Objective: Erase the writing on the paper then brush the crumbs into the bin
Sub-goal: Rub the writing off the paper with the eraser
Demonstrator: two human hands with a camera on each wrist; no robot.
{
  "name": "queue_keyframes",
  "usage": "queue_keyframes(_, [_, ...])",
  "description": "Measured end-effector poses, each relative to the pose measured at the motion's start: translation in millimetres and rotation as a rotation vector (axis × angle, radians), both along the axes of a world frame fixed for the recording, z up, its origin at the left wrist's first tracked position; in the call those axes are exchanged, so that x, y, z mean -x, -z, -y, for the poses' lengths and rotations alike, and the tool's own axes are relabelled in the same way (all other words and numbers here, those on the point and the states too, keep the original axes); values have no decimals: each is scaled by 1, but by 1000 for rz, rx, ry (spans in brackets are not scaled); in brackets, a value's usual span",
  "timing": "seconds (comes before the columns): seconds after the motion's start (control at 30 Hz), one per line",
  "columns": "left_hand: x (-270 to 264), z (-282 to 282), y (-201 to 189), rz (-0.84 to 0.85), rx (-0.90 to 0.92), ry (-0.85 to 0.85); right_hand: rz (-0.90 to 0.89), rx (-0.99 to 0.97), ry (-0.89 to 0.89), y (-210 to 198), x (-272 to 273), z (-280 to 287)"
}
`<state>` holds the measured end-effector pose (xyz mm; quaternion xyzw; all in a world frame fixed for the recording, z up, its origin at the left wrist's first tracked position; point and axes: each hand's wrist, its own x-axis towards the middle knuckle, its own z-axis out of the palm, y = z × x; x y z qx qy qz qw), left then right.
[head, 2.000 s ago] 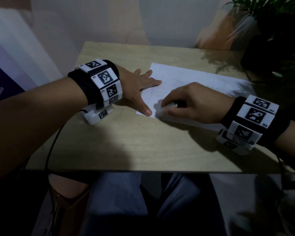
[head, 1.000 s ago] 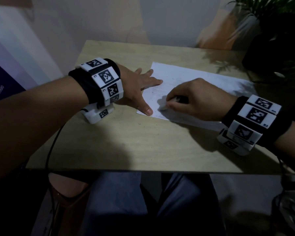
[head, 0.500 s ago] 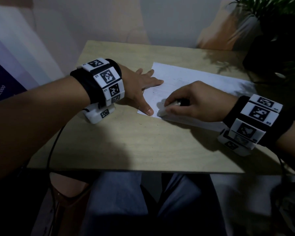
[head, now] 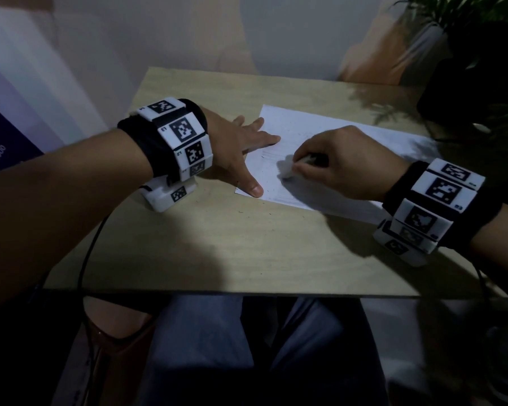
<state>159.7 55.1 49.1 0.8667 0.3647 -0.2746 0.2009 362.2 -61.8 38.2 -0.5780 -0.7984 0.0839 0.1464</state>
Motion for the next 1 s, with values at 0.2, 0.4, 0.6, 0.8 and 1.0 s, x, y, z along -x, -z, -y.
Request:
queue_keyframes(0.2, [2,2,2,12,-16,-5,-110,176,-101,-4,4,9])
queue_keyframes(0.4, [2,0,5,19,-39,6,-1,-6,-16,0,0,1])
queue_keyframes(0.6, [1,3,1,8,-32,-6,-118,153,-77,-3,5,8])
queue_keyframes(0.8, [1,1,2,9,-26,1,4,-3,-30,0,-1,3])
queue_keyframes(1.0, [1,3,0,8,-18,-5,-72,76,-43,-1,2,6])
